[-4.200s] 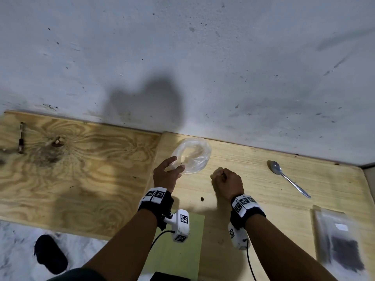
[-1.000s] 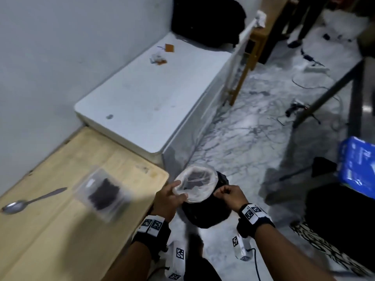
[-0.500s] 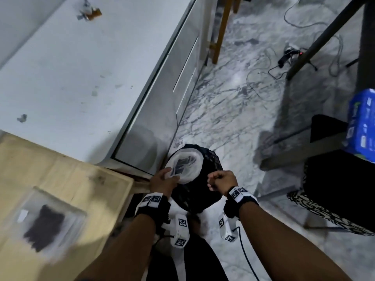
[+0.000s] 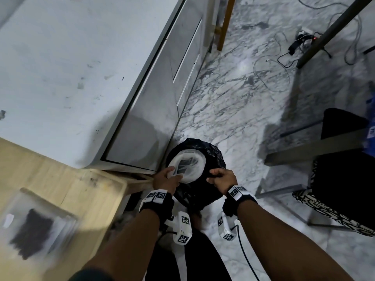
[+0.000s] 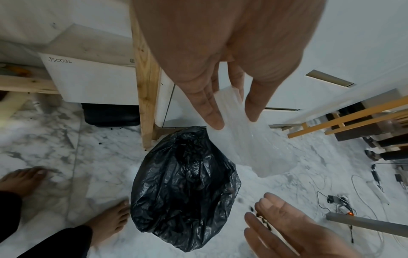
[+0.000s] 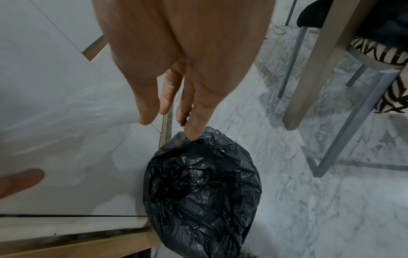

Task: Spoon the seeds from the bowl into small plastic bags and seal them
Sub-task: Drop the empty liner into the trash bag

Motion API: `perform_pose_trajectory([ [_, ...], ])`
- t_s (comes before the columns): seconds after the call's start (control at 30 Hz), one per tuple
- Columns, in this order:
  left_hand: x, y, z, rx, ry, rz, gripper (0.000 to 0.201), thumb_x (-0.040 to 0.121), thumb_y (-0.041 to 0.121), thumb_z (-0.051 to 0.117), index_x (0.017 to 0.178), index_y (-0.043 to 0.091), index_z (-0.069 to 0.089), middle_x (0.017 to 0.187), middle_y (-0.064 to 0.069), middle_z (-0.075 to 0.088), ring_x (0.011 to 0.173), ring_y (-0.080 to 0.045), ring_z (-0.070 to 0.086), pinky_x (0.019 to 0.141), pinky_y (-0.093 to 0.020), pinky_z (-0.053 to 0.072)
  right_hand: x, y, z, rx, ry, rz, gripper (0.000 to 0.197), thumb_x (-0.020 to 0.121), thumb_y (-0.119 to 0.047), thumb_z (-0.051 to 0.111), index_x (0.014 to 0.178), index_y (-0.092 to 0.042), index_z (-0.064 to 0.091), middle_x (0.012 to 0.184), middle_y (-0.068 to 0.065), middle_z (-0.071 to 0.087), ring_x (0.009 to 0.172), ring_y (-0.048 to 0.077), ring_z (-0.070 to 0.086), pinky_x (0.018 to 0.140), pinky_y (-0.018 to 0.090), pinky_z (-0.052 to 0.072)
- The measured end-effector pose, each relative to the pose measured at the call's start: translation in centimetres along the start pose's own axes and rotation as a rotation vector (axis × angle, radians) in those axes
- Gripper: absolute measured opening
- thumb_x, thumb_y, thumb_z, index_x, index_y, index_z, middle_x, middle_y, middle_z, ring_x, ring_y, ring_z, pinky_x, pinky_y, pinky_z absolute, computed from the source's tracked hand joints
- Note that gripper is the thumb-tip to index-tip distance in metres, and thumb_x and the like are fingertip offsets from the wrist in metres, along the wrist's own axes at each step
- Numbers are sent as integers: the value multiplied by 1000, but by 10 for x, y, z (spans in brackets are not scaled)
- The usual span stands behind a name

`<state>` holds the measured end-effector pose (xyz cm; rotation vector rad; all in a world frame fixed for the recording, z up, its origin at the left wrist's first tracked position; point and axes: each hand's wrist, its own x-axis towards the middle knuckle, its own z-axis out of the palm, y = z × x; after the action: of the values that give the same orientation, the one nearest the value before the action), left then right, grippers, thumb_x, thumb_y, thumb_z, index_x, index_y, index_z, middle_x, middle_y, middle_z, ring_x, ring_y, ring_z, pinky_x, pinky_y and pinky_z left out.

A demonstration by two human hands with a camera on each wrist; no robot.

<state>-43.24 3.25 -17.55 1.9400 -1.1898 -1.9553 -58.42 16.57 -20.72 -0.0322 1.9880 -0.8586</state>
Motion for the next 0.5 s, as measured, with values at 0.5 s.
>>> perform_pose_trajectory([
  [0.5,-22,7,32,120,-117,89,40,76,3,76,111,20,68,123,-11,59,111,-31,60,92,-47,54,-26,1,-28,93,58,30,16,82,-4,74,95,-12,70,96,11,67,82,24,65,72,46,61],
])
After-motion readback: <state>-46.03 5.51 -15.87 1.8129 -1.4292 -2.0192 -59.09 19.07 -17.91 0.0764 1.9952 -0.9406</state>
